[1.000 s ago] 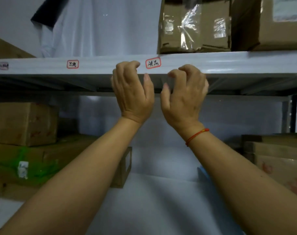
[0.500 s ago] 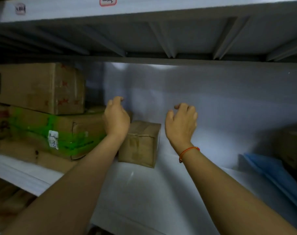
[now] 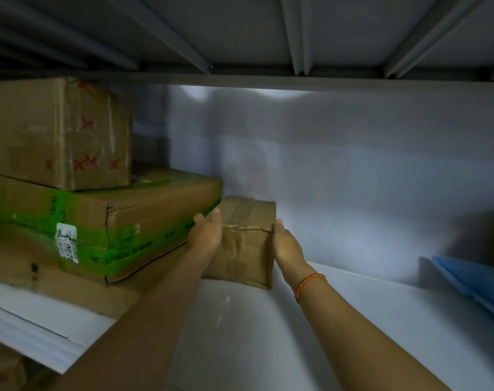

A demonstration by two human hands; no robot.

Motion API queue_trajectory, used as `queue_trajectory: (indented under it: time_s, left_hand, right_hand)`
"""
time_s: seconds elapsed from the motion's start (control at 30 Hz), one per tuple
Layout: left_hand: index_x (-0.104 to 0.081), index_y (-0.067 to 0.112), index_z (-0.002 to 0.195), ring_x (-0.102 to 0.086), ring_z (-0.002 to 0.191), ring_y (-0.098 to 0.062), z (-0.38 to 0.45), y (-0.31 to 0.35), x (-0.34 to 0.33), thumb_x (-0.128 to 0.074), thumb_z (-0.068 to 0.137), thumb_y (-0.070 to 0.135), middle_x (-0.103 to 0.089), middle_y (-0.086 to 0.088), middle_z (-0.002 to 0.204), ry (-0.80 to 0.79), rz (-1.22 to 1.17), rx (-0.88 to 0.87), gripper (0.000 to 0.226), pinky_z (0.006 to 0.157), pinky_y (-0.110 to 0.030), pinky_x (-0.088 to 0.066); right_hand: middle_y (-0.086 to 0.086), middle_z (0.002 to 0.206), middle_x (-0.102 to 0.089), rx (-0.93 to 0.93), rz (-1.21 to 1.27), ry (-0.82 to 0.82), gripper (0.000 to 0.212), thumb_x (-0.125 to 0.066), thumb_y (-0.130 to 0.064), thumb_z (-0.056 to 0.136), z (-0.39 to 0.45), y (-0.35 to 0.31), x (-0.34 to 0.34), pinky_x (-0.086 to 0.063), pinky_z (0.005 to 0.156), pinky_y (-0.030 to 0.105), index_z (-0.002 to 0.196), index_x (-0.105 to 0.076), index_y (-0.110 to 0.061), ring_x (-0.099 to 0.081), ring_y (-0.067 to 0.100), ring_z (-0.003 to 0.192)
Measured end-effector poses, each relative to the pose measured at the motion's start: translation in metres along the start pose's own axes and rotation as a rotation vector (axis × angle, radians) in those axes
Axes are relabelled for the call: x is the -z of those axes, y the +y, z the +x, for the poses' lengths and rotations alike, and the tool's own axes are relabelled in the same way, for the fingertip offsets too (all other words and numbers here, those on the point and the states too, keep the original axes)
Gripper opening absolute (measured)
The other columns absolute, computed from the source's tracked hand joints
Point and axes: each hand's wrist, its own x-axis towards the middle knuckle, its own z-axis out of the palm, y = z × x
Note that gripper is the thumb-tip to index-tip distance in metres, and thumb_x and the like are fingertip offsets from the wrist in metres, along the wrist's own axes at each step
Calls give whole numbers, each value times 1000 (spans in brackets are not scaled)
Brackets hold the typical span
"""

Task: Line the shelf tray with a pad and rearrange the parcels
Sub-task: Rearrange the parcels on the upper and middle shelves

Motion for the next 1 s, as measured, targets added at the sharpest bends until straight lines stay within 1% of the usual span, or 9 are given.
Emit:
queue_trajectory:
  time_s: [0.2,0.33,0.43,0.57,0.63,0.73,0.83,0.93,1.0]
  left_hand:
    - [-43,3,126,-50,118,-39,1,-4,-6,-31,100,46,-50,-24,130,52,36,-63,52,97,-41,-39]
    - [-46,3,119,-53,112,-39,-3,-5,-5,-36,99,43,-54,-23,124,77,61,-55,45,93,-41,-42]
    - [-45,4,121,-53,112,-39,-7,-6,-7,-42,97,37,-55,-23,125,77,88,-20,40,92,-41,-43]
    - [-40,3,125,-53,112,-40,-16,-4,-11,-40,97,24,-53,-24,127,61,89,-41,35,91,-43,-43]
    - [-41,3,122,-53,106,-38,-21,-3,-14,-39,97,22,-54,-24,124,44,98,-77,32,85,-41,-42]
    - [-46,1,116,-51,94,-33,-34,3,-15,-36,99,16,-56,-24,118,3,137,-159,25,74,-33,-35]
    - [-53,1,107,-53,99,-34,-43,8,-15,-33,100,17,-57,-24,115,-48,170,-204,27,76,-33,-34]
    - [-56,3,97,-53,93,-28,-49,8,-15,-34,100,19,-59,-22,108,-125,123,-235,27,75,-32,-36]
    - [-58,7,94,-53,89,-25,-53,9,-16,-37,99,16,-59,-16,102,-186,82,-240,23,74,-32,-38]
  right_hand:
    - [15,121,-64,-36,-29,204,65,-15,-44,102,0,6,7,-39,98,39,114,-66,-6,-56,34,112]
    - [15,107,-71,-65,5,283,75,-14,-54,96,-8,16,16,-45,94,36,100,-72,-7,-61,33,102]
    - [19,111,-66,-28,18,328,58,-27,-42,102,-22,14,28,-42,91,36,103,-69,-1,-58,37,107]
    - [7,67,-58,74,-55,305,44,-41,-28,96,-39,12,44,-38,63,31,60,-55,-9,-55,29,75]
    - [2,58,-49,107,-124,301,44,-45,-28,94,-43,11,50,-32,58,30,53,-47,-13,-49,23,65]
    - [7,67,-58,184,-174,327,42,-46,-36,89,-47,11,59,-40,64,30,52,-45,-17,-59,30,75]
    - [3,66,-56,240,-146,366,38,-47,-36,89,-50,10,73,-48,67,36,57,-49,-17,-59,30,73]
    - [0,82,-55,228,-126,463,15,-51,-28,91,-51,11,92,-38,72,30,87,-56,-15,-49,23,78]
    - [6,107,-56,179,-100,560,24,-54,-28,88,-46,18,105,-42,80,35,108,-55,-15,-49,24,93]
